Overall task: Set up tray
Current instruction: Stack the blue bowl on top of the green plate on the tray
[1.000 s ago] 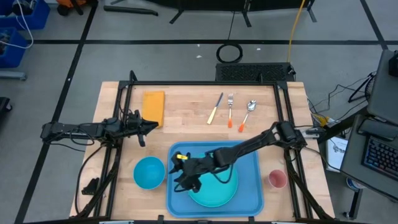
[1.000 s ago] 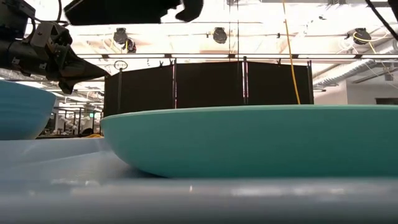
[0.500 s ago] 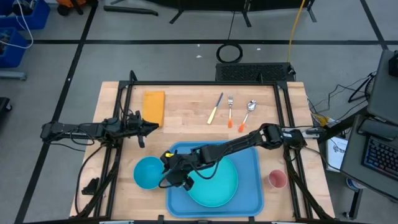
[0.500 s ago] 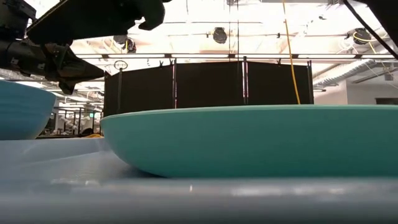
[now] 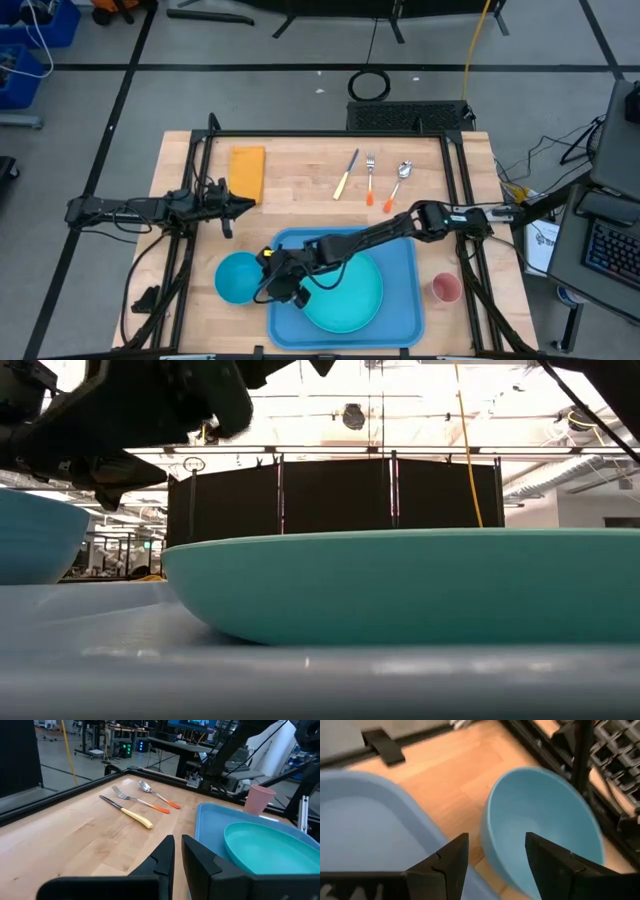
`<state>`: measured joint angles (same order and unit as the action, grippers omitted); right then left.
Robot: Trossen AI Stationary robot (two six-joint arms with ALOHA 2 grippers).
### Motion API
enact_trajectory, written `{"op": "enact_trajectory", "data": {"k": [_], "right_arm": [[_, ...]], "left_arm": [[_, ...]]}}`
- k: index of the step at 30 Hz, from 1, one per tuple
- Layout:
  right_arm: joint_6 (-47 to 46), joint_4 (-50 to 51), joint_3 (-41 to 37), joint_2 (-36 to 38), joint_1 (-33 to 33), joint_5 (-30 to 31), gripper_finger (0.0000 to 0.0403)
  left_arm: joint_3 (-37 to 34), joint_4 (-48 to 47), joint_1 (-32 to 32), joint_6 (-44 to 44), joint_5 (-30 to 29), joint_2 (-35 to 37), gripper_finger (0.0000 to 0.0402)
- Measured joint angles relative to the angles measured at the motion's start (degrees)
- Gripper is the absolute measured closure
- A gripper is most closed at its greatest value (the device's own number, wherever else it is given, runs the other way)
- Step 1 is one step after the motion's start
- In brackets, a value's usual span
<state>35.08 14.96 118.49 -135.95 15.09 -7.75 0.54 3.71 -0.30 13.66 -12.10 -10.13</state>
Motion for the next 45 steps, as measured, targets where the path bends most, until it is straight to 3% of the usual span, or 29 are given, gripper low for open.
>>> {"op": "enact_trajectory", "data": {"k": [17,27,40,45], "right_arm": [[3.01,-4.02,-0.06,-3.44,-0.04,1.78,0.0219],[3.21,-4.42,-0.06,-3.46,0.14,1.71,0.0253],[3.06,-6.56,-0.06,-4.75,0.24,1.71,0.0254],[5.94,-6.75,-0.13,-5.93,0.59,5.27,0.0255]], "left_arm": [[0.0,0.41,0.0,-0.52,-0.02,0.02,0.0364],[0.0,0.25,0.0,-0.54,0.02,0.02,0.0364],[0.07,-0.44,0.0,-0.48,0.07,0.0,0.0364],[0.09,-0.62,0.0,-0.46,0.09,0.0,0.0364]]}}
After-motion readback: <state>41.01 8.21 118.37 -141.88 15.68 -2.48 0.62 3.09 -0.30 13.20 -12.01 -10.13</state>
